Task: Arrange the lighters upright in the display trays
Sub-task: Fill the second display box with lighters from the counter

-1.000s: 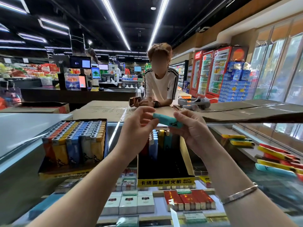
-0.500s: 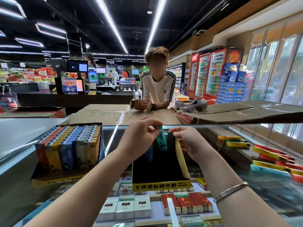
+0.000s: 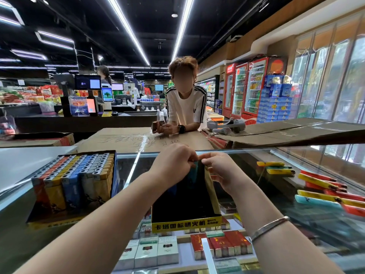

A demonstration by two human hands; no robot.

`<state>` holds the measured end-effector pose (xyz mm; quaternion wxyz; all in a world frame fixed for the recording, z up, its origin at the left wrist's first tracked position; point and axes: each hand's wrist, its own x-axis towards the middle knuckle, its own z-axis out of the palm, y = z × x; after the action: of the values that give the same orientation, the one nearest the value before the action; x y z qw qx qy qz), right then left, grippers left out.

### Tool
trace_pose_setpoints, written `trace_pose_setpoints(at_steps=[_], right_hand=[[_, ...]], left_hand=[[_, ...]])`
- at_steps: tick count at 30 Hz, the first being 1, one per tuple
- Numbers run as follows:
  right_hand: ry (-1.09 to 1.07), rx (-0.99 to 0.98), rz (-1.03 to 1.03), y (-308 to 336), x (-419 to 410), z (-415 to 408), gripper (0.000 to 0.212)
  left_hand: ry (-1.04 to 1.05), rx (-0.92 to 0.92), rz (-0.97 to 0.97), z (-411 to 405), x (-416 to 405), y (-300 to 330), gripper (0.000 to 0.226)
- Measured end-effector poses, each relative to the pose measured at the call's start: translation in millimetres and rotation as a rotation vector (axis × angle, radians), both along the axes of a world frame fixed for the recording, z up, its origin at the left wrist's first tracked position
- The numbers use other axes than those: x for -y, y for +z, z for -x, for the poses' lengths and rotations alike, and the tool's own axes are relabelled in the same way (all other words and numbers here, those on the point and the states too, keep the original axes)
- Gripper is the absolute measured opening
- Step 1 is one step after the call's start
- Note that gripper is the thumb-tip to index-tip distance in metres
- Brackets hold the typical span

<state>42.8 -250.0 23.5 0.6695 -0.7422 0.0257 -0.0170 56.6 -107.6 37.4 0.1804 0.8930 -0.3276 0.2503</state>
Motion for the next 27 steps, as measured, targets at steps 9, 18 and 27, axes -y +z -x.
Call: trace_pose_setpoints(at_steps=[9, 18, 27], right_hand=[[0.008, -0.010, 0.019, 0.7, 2.5, -0.9, 0.023], [-0.003, 0.005, 0.050, -2.5, 4.4, -3.1, 0.023], [-0.163, 0.136, 0.153, -4.5, 6.2, -7.2, 0.014]], left_hand=[[0.014, 0.044, -0.092, -0.3, -9.2, -7.0, 0.025], [-0.107, -0.198, 0.002, 2.6, -45.6, -23.6, 0.052], [-0.130, -0.468, 0.398, 0.0, -60.1, -50.0, 0.087]])
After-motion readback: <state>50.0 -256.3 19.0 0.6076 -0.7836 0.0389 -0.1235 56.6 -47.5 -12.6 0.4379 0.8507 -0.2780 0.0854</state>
